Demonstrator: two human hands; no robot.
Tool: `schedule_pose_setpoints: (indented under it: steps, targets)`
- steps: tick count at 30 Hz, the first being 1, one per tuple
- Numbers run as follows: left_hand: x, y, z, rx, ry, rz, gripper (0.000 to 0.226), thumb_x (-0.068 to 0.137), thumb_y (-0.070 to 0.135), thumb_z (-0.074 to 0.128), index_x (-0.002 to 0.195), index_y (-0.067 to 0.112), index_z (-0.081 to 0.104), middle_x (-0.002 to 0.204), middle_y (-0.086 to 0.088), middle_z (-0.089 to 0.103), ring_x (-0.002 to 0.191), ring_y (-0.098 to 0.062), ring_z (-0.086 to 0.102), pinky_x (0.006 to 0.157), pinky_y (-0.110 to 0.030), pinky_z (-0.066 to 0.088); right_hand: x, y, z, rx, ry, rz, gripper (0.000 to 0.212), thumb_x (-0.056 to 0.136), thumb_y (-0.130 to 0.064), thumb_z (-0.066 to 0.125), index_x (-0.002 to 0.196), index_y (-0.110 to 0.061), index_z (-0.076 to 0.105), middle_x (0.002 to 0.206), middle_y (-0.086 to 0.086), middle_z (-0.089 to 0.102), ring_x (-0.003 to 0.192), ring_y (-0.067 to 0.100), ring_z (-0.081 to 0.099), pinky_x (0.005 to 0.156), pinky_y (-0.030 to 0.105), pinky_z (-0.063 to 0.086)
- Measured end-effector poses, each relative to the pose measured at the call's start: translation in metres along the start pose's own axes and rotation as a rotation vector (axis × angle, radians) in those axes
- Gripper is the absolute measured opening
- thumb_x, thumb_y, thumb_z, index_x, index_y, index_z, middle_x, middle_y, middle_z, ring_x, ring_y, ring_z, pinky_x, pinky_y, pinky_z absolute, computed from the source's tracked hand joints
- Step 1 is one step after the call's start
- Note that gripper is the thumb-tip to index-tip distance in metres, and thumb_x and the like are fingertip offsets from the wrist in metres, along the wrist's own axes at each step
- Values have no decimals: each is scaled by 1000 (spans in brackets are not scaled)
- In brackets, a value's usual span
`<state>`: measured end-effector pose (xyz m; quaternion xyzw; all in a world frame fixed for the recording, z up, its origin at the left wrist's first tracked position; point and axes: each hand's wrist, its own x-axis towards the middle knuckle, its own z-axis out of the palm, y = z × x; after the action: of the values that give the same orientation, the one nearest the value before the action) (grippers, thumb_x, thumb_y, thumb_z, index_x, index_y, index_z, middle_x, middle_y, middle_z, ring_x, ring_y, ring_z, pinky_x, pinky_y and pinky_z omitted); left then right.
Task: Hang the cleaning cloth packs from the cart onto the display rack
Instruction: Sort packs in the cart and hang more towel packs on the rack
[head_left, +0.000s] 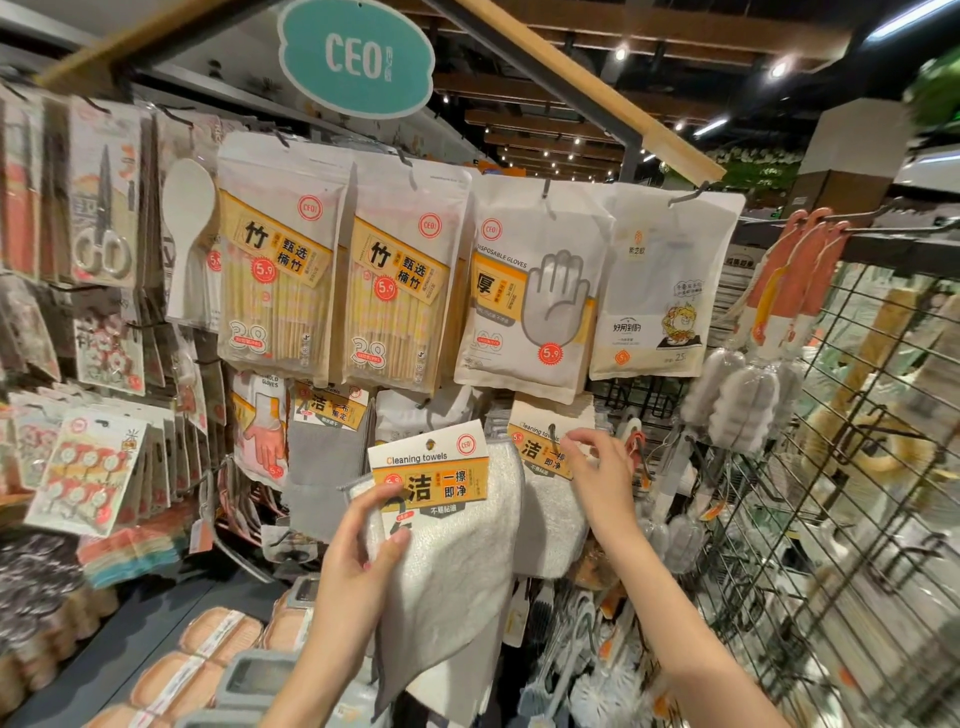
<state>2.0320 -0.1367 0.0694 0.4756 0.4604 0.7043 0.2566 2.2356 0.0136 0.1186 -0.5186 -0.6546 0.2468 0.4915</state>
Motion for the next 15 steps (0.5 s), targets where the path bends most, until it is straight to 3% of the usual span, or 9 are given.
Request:
schedule_pose_setpoints:
  steps: [4,6,8,10,13,15]
  targets:
    - [-1,2,5,-23,-12,-3,47,86,-10,59,109,30,62,115,22,63,117,4,52,99,-23,35,-19,-28,-1,204,-176,-69,15,89,-22,61,104,-23,59,114,0,57,106,9,52,81,4,40]
    - [-2,4,7,-29,-28,-5,49,86,-9,59,108,35,63,116,20,63,118,3,51,99,-24,36,-27,-38,0,232,-300,-114,24,86,-20,65,107,-29,56,113,-8,58,107,2,52,86,4,41]
    - [-4,5,8,-42,-47,-11,54,87,-7,60,105,43,64,117,19,63,118,3,52,97,-21,36,-33,-45,2,189,-397,-147,39,82,-20,70,116,-31,52,118,-11,57,113,1,51,94,9,39]
    - [-5,7,8,-49,-54,-13,55,87,-7,60,105,45,64,117,19,63,118,2,52,97,-22,36,-37,-48,6,157,-418,-159,49,79,-17,73,118,-34,48,120,-14,55,118,7,49,101,24,39]
    - [-6,9,6,-45,-57,-22,49,87,-6,60,108,38,63,117,20,63,118,4,52,96,-21,37,-40,-48,10,167,-386,-142,54,77,-12,74,117,-38,47,123,-15,53,121,11,46,104,38,40]
    - [-6,10,4,-32,-44,-27,44,86,-6,61,113,30,61,117,21,63,118,4,52,95,-17,38,-42,-47,10,207,-381,-143,57,77,-8,73,117,-39,48,126,-14,51,123,11,44,104,37,40]
